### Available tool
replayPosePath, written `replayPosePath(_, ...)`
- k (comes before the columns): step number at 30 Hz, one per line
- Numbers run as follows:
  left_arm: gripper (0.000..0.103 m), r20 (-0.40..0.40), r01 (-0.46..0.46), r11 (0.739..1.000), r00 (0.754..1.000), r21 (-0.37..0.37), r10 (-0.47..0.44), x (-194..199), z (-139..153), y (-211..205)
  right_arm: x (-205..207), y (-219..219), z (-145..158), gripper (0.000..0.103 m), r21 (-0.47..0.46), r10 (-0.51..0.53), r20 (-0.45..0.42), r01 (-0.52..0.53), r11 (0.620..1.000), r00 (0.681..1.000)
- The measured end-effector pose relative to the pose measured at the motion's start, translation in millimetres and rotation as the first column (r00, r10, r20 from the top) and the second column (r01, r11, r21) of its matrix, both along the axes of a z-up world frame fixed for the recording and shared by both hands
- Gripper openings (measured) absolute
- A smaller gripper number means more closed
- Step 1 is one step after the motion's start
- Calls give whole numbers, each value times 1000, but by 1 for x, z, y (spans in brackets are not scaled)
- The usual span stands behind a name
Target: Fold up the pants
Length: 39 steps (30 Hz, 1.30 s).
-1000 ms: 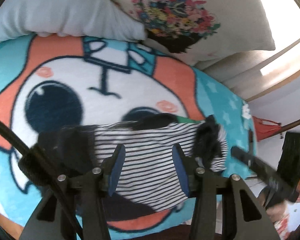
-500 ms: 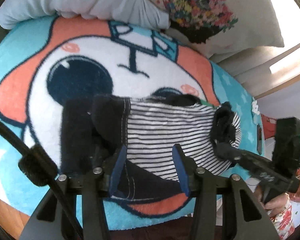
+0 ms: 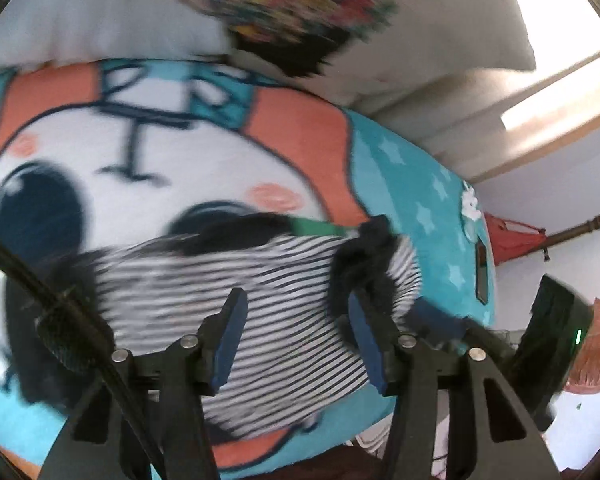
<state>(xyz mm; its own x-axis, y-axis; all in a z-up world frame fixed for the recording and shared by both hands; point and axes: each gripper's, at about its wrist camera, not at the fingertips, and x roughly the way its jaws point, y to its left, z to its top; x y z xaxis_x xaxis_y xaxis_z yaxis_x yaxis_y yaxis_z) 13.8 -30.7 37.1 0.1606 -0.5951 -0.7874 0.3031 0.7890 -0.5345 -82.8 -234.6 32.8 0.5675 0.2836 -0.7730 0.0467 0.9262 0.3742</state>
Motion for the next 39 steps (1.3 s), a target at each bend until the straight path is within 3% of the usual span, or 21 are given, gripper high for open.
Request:
replayPosePath(1,53,-3,15,1000,1000,-4,-15,3,-1,-12,0,4,-4,51,-11,16,3,-16,1000,1000)
replayPosePath(4,57,-9,52,999,999,3,-52,14,-8,-50,-2,21,-11,53,-104,67,10,-66,992,998)
replayPosePath(9,57,28,151,980,987,127,-155,11,-17,-101,-8,24,-27,52,-161,99,3,-97,982,995)
replayPosePath(10,52,33,172,970,983,174,-180,9,-23,-110,-8,25,-30,41,-181,108,4,-106,978,994)
replayPosePath(11,31,34,181,962,981,204,-192,9,-26,-115,-9,26,-32,33,-202,117,-1,-115,973,993)
replayPosePath(12,27,41,188,951,978,246,-204,9,-29,-118,-8,27,-34,16,-208,135,-7,-134,969,991)
replayPosePath(13,26,48,189,948,977,256,-208,11,-30,-119,-7,27,-34,11,-193,151,-13,-150,970,989)
replayPosePath(15,22,43,178,951,980,252,-194,15,-29,-114,-7,24,-30,6,-168,165,-19,-166,972,986)
replayPosePath(20,22,18,115,970,992,213,-122,28,-28,-94,-11,18,-25,4,8,226,-41,-226,974,973)
replayPosePath(26,25,-14,88,988,996,125,-87,32,-35,-83,-13,18,-46,4,67,216,-101,-210,975,971)
replayPosePath(29,26,-47,68,995,997,74,-64,34,-36,-71,-16,6,-30,4,69,218,-91,-212,975,972)
replayPosePath(35,30,-19,32,994,999,109,-30,25,-24,-55,-14,-31,14,5,104,101,9,-101,989,995)
replayPosePath(39,31,-30,-14,997,999,70,16,22,-15,-29,10,-27,6,5,96,81,-9,-80,992,997)
